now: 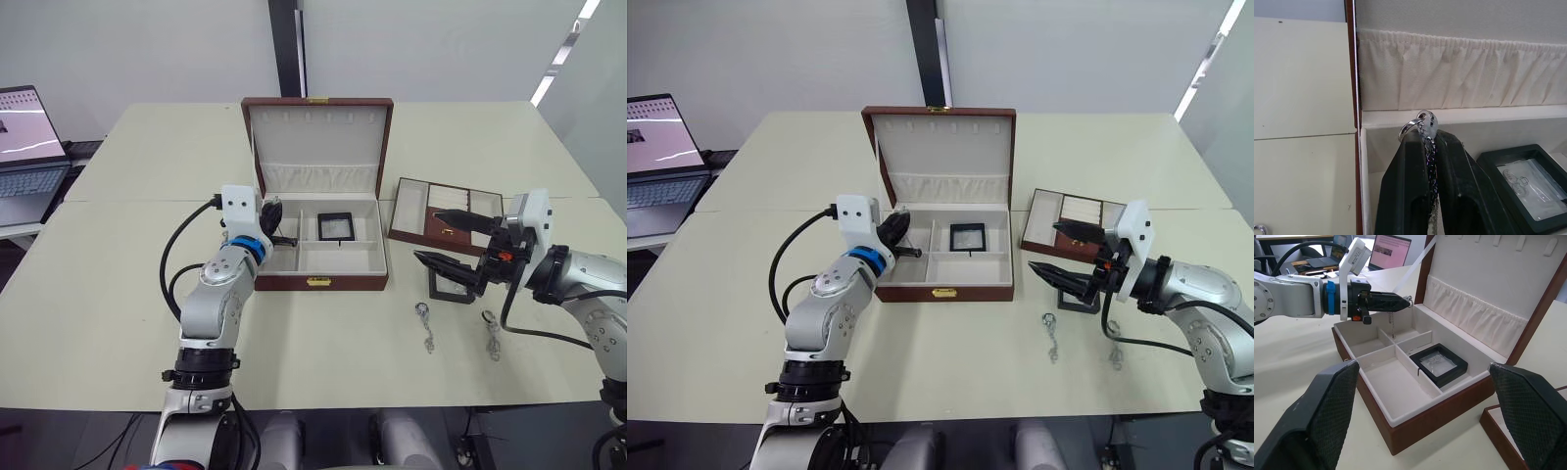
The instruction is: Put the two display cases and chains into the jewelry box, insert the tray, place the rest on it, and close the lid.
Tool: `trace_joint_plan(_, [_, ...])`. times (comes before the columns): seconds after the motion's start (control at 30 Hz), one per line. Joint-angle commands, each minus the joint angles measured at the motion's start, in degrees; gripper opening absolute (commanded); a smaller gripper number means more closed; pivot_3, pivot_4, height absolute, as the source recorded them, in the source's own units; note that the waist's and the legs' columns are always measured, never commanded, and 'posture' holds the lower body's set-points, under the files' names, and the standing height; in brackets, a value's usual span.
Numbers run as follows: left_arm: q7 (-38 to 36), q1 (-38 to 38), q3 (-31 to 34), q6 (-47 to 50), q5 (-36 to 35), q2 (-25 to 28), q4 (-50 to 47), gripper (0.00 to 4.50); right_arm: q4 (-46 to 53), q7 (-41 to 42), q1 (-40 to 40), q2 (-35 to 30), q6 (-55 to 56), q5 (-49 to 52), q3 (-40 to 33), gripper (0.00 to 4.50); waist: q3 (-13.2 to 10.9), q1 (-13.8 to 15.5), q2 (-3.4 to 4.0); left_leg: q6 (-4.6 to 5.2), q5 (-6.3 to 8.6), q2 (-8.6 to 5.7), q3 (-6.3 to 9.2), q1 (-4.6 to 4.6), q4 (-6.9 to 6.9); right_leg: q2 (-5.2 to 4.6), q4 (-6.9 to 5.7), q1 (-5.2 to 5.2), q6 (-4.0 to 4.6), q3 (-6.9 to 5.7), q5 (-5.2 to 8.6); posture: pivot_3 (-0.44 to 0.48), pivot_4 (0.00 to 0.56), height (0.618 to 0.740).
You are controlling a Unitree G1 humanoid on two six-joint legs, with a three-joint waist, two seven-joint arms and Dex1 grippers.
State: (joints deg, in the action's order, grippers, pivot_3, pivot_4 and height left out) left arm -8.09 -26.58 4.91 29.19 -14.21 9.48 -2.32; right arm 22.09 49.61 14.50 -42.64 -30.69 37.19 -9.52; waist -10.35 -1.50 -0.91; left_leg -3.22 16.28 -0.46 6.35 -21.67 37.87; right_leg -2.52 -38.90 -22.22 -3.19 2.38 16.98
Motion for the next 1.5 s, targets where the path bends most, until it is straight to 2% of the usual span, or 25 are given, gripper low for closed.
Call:
trace_joint_plan(0.03, [0.26, -0.94, 0.55, -1.07, 0.06, -0.32, -1.31, 0.69, 1.75, -0.29, 0.15, -0.09, 0.0, 0.79, -1.22, 4.5, 0.0, 0.0, 0.0, 0.0, 0.0, 0.0, 0.0, 0.0, 0.0, 0.0, 0.0, 0.0, 0.0, 0.0, 0.0, 0.0, 0.15, 0.74])
trace_joint_plan(0.2, [-0.01, -0.36, 0.32, -0.55, -0.2, -0.84, -2.23, 2.09, 1.85, -0.29, 0.03, -0.16, -0.14, 0.94, -1.34, 4.5, 0.0, 0.0, 0.0, 0.0, 0.0, 0.0, 0.0, 0.0, 0.0, 0.0, 0.0, 0.0, 0.0, 0.0, 0.0, 0.0, 0.15, 0.74])
trace_joint_plan(0.43, [-0.78, 0.13, -0.21, 0.06, -0.59, -1.13, -2.85, 4.31, 1.64, -0.25, 0.27, -0.1, -0.09, 0.87, -1.23, 4.5, 0.0, -0.01, 0.0, 0.0, 0.0, 0.0, -0.01, 0.0, 0.0, 0.0, 0.0, 0.0, 0.0, 0.0, 0.0, 0.0, 0.15, 0.74])
trace_joint_plan(0.47, [-0.82, 0.12, -0.22, 0.05, -0.65, -1.19, -2.82, 4.48, 1.58, -0.24, 0.3, -0.09, -0.06, 0.85, -1.22, 4.5, 0.0, -0.01, 0.0, 0.0, 0.0, 0.0, 0.0, 0.0, 0.0, 0.0, 0.0, 0.0, 0.0, 0.0, 0.0, 0.0, 0.15, 0.74])
trace_joint_plan(0.77, [-3.25, -0.09, -0.23, 0.73, -2.55, -1.16, -3.21, 4.48, 1.01, -0.19, 0.27, -0.17, 0.2, 0.6, -1.48, 4.5, 0.0, -0.01, 0.0, 0.0, 0.0, 0.0, -0.01, 0.0, 0.0, 0.0, 0.0, 0.0, 0.0, 0.0, 0.0, 0.0, 0.15, 0.74])
trace_joint_plan(0.9, [-9.43, 2.67, -0.01, 4.14, -7.41, 1.42, -8.15, 4.48, 0.3, 0.1, -2.09, -0.64, 0.04, 1.24, -3.85, 4.5, 0.0, -0.02, 0.0, -0.03, -0.02, 0.0, -0.01, -0.01, -0.01, 0.0, 0.01, 0.0, 0.0, 0.0, 0.0, 0.0, 0.15, 0.74])
trace_joint_plan(1.07, [-18.09, 8.38, 3.6, 9.3, -16.1, 8.26, -15.4, 4.48, -2.0, 2.05, -5.87, -2.13, 0.59, 1.3, -7.63, 4.5, 0.0, -0.21, 0.01, -0.01, -0.01, 0.02, -0.03, 0.0, 0.0, 0.0, -0.02, -0.02, 0.0, 0.03, 0.0, 0.0, 0.15, 0.74])
trace_joint_plan(1.17, [-25.52, 12.28, 8.15, 12.92, -23.81, 14.56, -18.37, 4.48, -4.0, 3.53, -8.15, -3.33, 1.18, 0.74, -9.62, 4.5, 0.0, -0.33, 0.01, 0.01, 0.01, 0.05, -0.03, 0.02, -0.02, 0.04, -0.03, -0.02, 0.0, 0.02, 0.0, 0.0, 0.15, 0.74])
trace_joint_plan(1.27, [-31.51, 15.51, 11.74, 14.34, -27.76, 21.47, -18.83, 4.48, -7.1, 4.94, -9.66, -4.18, 2.44, -0.41, -11.09, 4.5, 0.0, -0.27, 0.02, 0.02, 0.01, 0.07, -0.03, 0.03, -0.03, 0.06, -0.02, -0.02, 0.01, 0.03, 0.01, 0.0, 0.15, 0.74])
trace_joint_plan(1.37, [-35.87, 18.27, 15.32, 14.71, -29.3, 27.63, -16.99, 4.48, -11.02, 6.13, -10.54, -4.97, 4.42, -2.1, -11.8, 4.5, -0.01, -0.24, 0.03, 0.03, 0.02, 0.04, -0.05, 0.04, -0.02, 0.04, -0.01, 0.0, 0.01, 0.05, 0.01, 0.0, 0.15, 0.74])
trace_joint_plan(1.5, [-39.86, 23.71, 22.69, 9.15, -24.67, 35.45, -8.94, 4.48, -17.98, 6.73, -11.12, -5.0, 7.52, -4.08, -13.26, 4.5, -0.03, -0.4, 0.07, 0.04, 0.02, 0.07, -0.08, 0.09, -0.1, 0.06, 0.0, -0.01, 0.03, 0.07, 0.02, 0.0, 0.15, 0.74])
